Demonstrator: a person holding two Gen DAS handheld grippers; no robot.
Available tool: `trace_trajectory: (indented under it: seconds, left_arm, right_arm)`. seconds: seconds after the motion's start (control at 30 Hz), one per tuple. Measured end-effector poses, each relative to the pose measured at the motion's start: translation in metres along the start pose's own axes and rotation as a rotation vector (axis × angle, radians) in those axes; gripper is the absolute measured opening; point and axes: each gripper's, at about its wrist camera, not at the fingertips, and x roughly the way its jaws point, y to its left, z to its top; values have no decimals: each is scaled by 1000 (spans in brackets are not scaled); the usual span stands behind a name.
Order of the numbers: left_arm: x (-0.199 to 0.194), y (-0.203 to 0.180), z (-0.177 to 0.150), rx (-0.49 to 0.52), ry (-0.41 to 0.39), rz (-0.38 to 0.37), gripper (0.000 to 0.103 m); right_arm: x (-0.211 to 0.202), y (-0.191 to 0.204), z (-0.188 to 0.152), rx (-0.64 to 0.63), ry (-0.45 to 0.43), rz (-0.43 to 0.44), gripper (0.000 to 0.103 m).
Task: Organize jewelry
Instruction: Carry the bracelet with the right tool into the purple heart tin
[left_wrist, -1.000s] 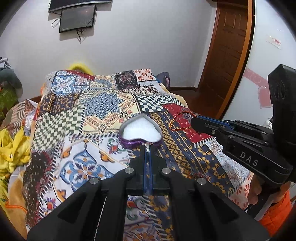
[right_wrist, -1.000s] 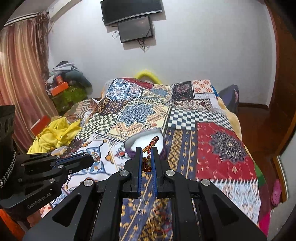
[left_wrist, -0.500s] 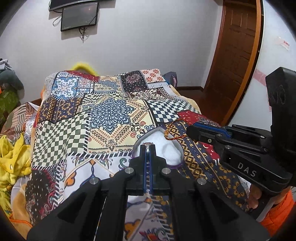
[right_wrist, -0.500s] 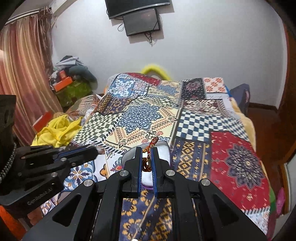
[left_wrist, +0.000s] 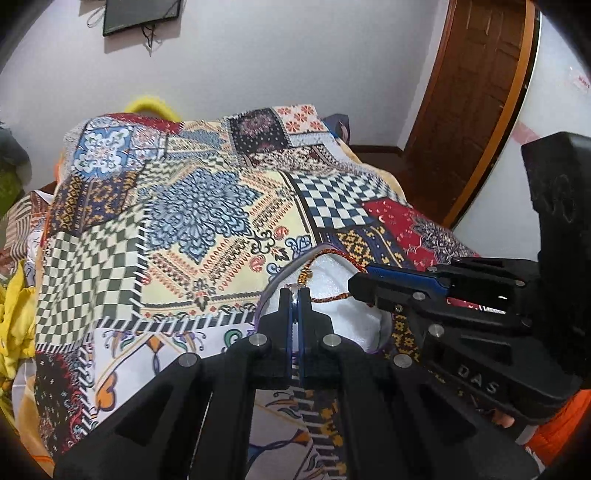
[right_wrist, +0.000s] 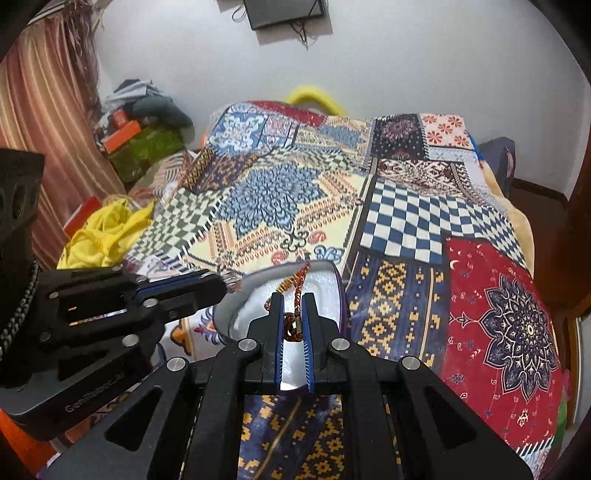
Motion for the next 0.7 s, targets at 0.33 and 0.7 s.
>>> trace_trajectory:
  seconds: [0.33, 0.7]
  left_arm:
    - [16, -1, -4, 15, 44, -6, 1]
    - [1, 0, -5, 18, 31, -19, 4]
  right_arm:
    - [2, 1, -5, -44, 44, -22, 12]
    - [-7, 7, -7, -74, 57, -41, 25]
